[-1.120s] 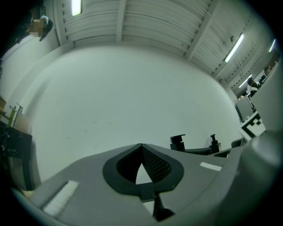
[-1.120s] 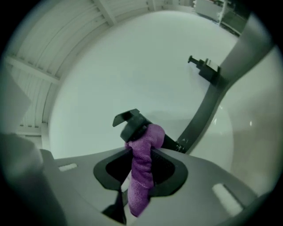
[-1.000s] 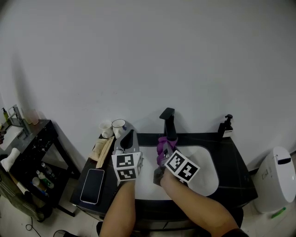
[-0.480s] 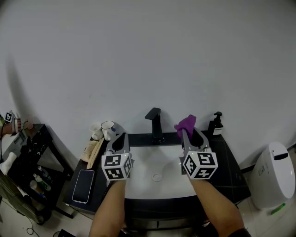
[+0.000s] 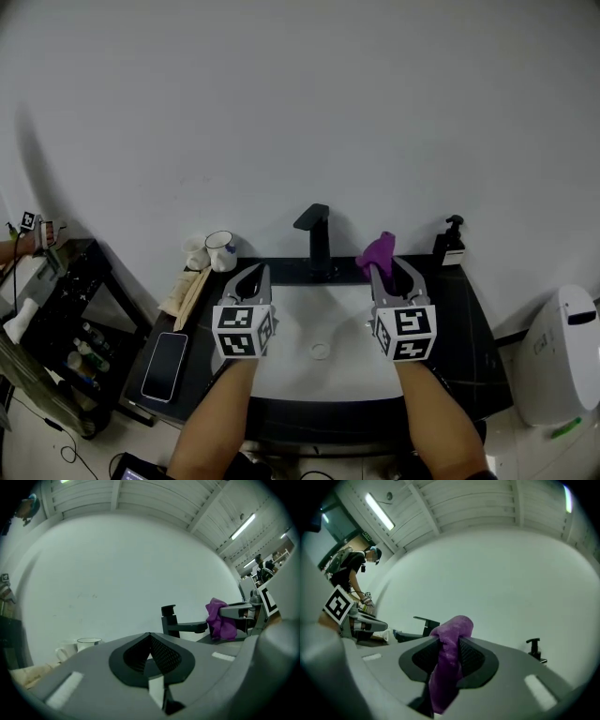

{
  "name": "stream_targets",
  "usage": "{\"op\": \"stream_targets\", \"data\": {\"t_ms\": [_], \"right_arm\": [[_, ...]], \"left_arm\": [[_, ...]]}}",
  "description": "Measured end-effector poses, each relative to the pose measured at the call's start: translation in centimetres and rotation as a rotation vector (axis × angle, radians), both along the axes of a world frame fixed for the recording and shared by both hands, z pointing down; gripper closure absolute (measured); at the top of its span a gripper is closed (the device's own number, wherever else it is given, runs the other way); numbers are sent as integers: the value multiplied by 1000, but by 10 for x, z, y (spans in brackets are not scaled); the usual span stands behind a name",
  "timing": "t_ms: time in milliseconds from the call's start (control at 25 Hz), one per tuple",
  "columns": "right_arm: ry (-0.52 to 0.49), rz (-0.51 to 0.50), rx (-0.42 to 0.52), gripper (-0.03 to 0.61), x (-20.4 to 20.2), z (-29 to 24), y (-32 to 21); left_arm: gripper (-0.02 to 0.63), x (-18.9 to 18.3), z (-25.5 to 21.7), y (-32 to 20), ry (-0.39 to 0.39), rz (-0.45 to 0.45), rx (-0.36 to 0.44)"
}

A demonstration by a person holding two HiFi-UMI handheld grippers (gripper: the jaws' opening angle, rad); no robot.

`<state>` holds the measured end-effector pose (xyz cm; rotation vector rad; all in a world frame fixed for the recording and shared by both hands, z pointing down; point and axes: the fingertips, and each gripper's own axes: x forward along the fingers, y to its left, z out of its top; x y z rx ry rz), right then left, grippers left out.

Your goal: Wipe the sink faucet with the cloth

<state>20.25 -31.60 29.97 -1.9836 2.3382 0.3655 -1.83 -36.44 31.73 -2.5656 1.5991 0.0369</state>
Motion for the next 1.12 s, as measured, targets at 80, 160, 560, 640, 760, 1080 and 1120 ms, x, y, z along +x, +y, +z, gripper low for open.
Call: {"op": "stream_targets", "data": {"t_ms": [80, 160, 560, 640, 760, 1080, 1120], "right_arm": [[6, -20, -16, 479, -6, 4, -1], [5, -24, -5, 480, -7, 0, 2], [78, -16, -3, 480, -13, 1, 5], [79, -18, -2, 480, -13, 2, 5], [80, -19, 4, 480, -12, 1, 6], [72, -27, 14, 480, -16, 2, 3], [70, -29, 16, 480, -17, 2, 3]], "left_arm": [[597, -5, 1, -1, 13, -13, -8], [597, -7, -2, -1, 17, -21, -2], [597, -12, -4, 0, 15, -42, -1], [597, -10, -4, 1, 14, -40, 0], [597, -9, -4, 1, 14, -36, 1], [597, -13, -4, 1, 12, -41, -2], [597, -15, -4, 1, 12, -44, -2]]}}
